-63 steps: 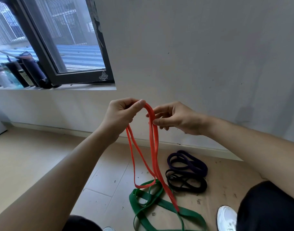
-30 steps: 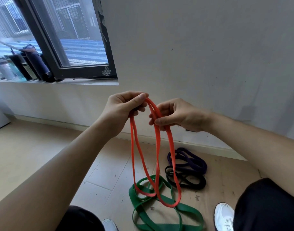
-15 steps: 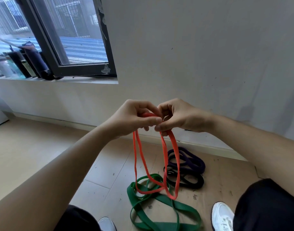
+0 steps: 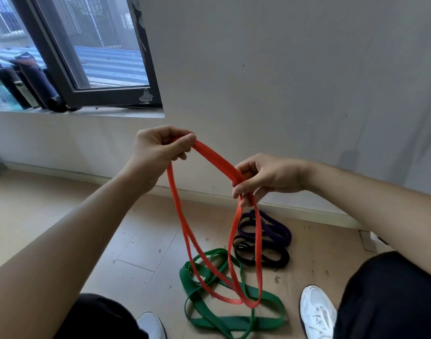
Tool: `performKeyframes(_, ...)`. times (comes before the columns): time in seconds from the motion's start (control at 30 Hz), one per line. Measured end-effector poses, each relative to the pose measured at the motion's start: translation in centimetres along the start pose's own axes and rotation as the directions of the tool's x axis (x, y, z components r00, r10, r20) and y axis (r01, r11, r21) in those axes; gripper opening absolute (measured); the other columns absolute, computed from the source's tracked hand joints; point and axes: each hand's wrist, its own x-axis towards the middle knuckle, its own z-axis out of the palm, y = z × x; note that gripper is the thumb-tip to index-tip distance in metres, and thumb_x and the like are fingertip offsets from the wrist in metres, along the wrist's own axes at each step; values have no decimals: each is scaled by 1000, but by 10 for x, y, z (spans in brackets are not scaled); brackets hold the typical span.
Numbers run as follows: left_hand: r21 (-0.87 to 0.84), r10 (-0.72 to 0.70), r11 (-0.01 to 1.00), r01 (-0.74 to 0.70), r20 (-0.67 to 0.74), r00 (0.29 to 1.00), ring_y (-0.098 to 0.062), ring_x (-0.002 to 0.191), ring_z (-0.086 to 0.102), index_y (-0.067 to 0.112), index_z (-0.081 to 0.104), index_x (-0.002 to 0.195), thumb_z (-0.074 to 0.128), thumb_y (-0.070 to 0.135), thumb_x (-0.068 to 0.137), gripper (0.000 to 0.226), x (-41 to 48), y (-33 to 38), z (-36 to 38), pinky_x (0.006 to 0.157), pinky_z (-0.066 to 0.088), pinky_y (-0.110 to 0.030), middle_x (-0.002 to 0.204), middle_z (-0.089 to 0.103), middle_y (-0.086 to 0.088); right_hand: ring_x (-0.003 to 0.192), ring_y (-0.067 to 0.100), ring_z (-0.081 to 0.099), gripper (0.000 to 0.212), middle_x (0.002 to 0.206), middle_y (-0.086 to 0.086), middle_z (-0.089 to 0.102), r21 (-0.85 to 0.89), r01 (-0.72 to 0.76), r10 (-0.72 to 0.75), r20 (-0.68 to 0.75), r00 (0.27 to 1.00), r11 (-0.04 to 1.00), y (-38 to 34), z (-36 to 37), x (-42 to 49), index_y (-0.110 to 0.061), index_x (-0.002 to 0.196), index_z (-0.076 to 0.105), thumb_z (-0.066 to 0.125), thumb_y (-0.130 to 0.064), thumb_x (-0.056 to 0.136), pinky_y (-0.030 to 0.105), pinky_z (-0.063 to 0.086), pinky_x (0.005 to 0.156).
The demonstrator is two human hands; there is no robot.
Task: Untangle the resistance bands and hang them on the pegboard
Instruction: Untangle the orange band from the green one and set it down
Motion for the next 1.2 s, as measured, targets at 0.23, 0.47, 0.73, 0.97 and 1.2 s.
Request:
performKeyframes(0.23,10,-85,996,85,-33,996,-10,62,64,12,75,94,75,30,74,27,-1,-11,-18,64,54,-21,68,71,3,87,28,74,23,113,23,72,241,37,-10,-112,994,970,6,-11,-9,-3,112,58,64,-13,92,43,62,83)
performKeyframes(0.47,37,-97,995,98,-19,995,-10,64,65,12,75,95,75,31,74,28,-2,-14,-13,65,55,-21,71,72,1,100,36,72,22,118,24,71,114,-18,27,-78,997,993,10,-9,-10,2,120,57,58,-4,99,46,60,90)
performKeyframes(0.73,26,-69,997,70,-14,997,-11,65,65,12,75,95,74,32,75,28,1,-13,-7,66,55,-21,72,72,1,112,34,67,17,120,23,69,-65,8,-13,-74,997,998,15,-9,-7,-4,111,69,62,-9,98,43,53,102)
performKeyframes(0.97,15,-66,998,67,-46,997,-9,64,65,11,74,97,74,31,78,28,4,-18,-14,66,55,-20,72,71,2,106,35,68,16,111,18,74,-72,69,-81,-176,981,995,15,-9,-1,-5,109,67,68,-6,93,57,47,98)
performKeyframes(1.2,0,-57,998,57,-62,996,-9,65,67,12,74,97,72,23,86,15,3,-19,-16,67,56,-20,72,72,4,112,42,67,34,108,18,76,-24,54,-58,-201,978,998,13,-6,1,-6,111,57,75,-13,84,66,38,104)
